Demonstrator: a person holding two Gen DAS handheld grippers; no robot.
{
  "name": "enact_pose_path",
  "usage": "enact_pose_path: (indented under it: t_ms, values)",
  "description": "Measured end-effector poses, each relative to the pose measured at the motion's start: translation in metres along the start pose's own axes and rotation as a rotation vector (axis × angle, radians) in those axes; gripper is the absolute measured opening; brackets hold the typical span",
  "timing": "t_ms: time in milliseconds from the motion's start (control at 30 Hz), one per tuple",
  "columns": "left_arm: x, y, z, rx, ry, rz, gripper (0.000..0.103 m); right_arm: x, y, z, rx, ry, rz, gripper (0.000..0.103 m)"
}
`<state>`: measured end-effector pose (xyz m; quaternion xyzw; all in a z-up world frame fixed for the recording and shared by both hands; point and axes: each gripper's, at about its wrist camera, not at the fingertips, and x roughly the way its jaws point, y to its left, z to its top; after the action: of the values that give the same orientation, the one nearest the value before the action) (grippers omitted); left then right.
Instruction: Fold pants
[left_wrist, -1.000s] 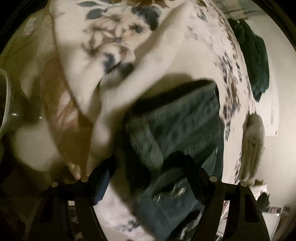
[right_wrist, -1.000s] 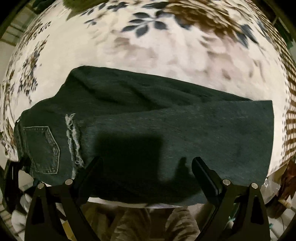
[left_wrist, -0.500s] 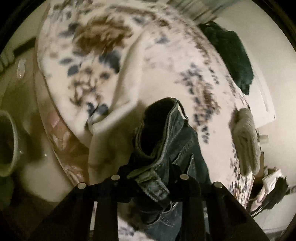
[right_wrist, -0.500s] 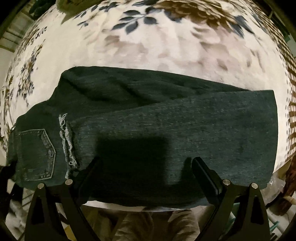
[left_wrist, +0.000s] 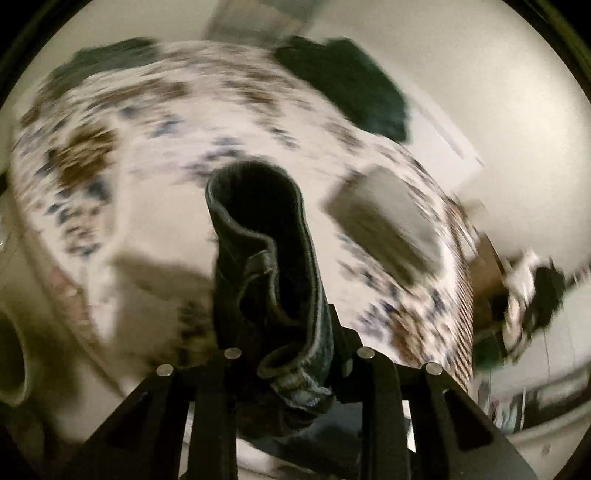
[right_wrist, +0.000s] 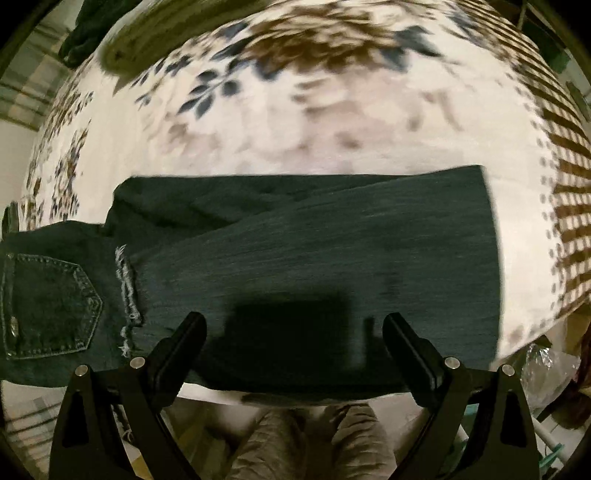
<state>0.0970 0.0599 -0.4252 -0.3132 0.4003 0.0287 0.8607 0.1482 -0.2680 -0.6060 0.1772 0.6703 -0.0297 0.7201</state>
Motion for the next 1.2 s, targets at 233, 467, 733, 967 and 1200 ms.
enact_pose_path:
  t_ms: [233,467,733,967,1200]
  values:
    - [0.049,-0.093,-0.057,0.155,0.168,-0.090,0.021,-0.024,-0.089,-0.011,0.037,-0.007,-0.072,0.098]
    - [0.118,-0.135,-0.126,0.324,0.314,-0.037,0.021,-0.033,-0.161,-0.010,0.094,-0.023,-0.097,0.098]
    - [0.164,-0.150,-0.173,0.488,0.467,0.081,0.024,-0.036,-0.182,-0.004,0.066,-0.038,-0.110,0.098]
    - [0.140,-0.164,-0.162,0.530,0.516,0.097,0.071,-0.046,-0.170,0.011,0.111,-0.057,-0.039,0.098]
    - [0.100,-0.134,-0.118,0.474,0.394,0.171,0.087,-0.067,-0.165,0.022,0.167,-0.063,0.234,0.098]
